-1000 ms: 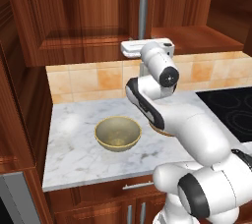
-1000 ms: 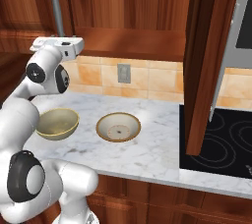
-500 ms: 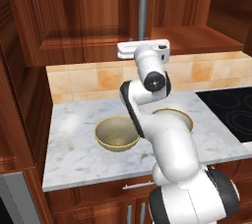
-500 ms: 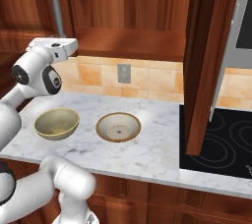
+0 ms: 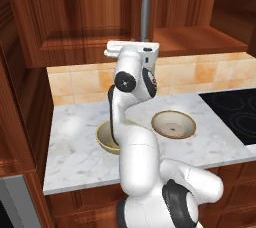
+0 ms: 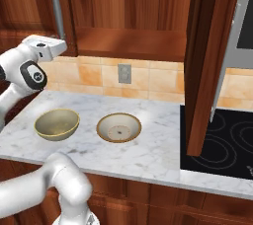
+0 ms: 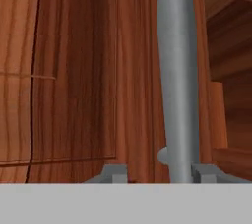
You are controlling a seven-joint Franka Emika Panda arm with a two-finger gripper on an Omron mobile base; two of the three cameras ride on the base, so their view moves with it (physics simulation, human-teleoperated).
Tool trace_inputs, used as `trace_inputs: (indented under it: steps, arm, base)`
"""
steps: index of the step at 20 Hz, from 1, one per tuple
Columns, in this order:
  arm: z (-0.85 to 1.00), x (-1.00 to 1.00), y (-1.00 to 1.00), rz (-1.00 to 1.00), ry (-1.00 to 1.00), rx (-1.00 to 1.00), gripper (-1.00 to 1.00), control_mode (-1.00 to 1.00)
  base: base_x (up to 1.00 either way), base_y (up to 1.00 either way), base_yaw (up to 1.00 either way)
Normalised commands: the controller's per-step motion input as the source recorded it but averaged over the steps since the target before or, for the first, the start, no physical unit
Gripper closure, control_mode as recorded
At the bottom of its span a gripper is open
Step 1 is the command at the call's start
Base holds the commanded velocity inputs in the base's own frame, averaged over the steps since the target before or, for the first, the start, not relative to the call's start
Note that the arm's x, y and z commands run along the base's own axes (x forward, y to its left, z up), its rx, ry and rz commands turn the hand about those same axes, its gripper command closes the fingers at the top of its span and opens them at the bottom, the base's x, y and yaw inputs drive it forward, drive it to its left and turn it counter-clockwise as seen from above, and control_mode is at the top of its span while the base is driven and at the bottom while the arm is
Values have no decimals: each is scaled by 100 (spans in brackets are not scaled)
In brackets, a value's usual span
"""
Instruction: Open the cabinet. Pick the bowls from the counter and place them in the cabinet. Then close the cabinet.
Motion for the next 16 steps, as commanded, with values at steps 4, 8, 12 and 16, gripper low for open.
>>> trace_inputs:
  steps: [4,8,12,16]
  arm:
    - [8,44,-81,12,22,28,100,-100]
    - [11,41,-100,18,15,30,100,-100]
    - [-12,71,-91,27,1,18,100,-100]
    - [-61,92,-16,33,-41,-3,100,-100]
  base:
    - [0,0,0]
    - [0,0,0]
    - [0,0,0]
    - [0,0,0]
